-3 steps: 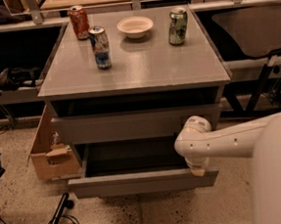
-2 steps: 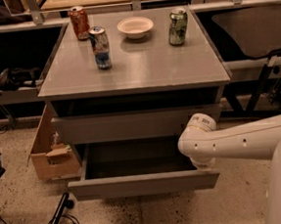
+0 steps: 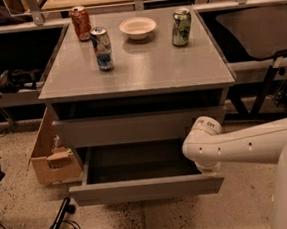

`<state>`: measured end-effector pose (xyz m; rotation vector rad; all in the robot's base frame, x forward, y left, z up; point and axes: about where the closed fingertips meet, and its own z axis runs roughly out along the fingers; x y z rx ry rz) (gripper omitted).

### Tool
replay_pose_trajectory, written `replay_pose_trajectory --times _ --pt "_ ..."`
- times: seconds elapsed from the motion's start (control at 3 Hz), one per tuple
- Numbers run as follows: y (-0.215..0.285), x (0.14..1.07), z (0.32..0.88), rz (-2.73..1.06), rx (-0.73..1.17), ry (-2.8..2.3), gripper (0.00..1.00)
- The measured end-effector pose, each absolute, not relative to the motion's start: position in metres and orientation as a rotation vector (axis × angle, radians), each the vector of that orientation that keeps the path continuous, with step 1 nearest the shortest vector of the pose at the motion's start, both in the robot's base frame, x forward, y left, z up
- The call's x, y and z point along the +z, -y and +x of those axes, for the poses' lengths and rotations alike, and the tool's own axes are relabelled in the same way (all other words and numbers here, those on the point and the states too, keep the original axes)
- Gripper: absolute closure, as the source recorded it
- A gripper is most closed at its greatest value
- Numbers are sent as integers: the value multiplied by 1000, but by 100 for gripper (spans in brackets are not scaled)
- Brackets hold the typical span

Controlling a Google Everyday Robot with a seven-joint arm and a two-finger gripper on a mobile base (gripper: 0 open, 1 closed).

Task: Open middle drawer

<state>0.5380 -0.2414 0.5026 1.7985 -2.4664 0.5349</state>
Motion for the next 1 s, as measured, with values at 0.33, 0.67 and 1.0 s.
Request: replay_pose_trajectory --times 0.33,0.67,1.0 --pt "241 503 538 1798 535 2466 15" --pt "241 503 538 1798 535 2466 0" --pt "244 496 527 1812 483 2459 0"
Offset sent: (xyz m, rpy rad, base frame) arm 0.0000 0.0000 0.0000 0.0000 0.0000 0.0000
